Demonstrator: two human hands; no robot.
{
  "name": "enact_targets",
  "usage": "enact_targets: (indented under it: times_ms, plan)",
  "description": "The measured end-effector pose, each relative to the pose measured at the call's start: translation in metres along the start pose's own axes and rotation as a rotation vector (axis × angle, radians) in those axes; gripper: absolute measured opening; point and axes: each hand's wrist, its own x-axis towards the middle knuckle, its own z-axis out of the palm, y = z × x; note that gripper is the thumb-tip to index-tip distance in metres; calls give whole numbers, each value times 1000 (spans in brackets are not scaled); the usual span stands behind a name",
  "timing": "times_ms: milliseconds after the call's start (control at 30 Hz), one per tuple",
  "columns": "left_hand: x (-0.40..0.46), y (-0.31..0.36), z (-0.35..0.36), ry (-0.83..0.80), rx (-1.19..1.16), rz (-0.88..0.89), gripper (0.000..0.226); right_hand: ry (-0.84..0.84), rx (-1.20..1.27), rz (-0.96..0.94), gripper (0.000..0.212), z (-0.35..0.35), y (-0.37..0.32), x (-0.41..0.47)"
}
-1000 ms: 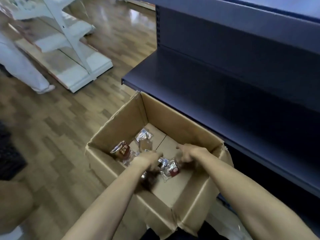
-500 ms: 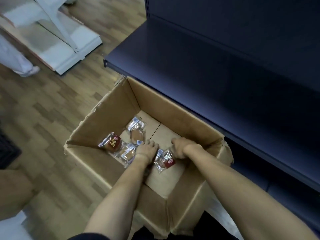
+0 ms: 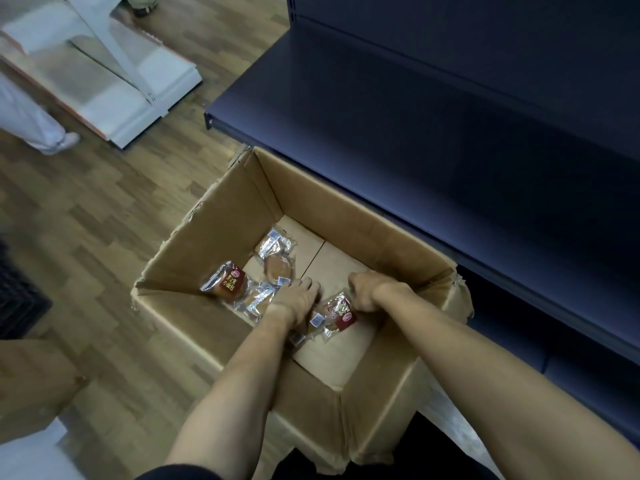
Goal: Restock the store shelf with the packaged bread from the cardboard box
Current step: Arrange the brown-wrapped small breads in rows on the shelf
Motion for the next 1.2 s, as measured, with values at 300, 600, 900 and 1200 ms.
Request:
enact_targets:
  times_ms: [300,600,900,1200]
  plan:
    - [-2,0,-27,-16,-164,106,36,9,0,75,45,-5,1,-8]
    - [-9,10,-22,368,-339,79,22,81,-6,177,45,-8,0,-15]
    - [-7,14,-3,97,-288,-20,37,25,-20,167,38,-5,2,-14]
    - [24,10,-2,71,-586,-233,90,15,-25,145,41,-5,1,-10]
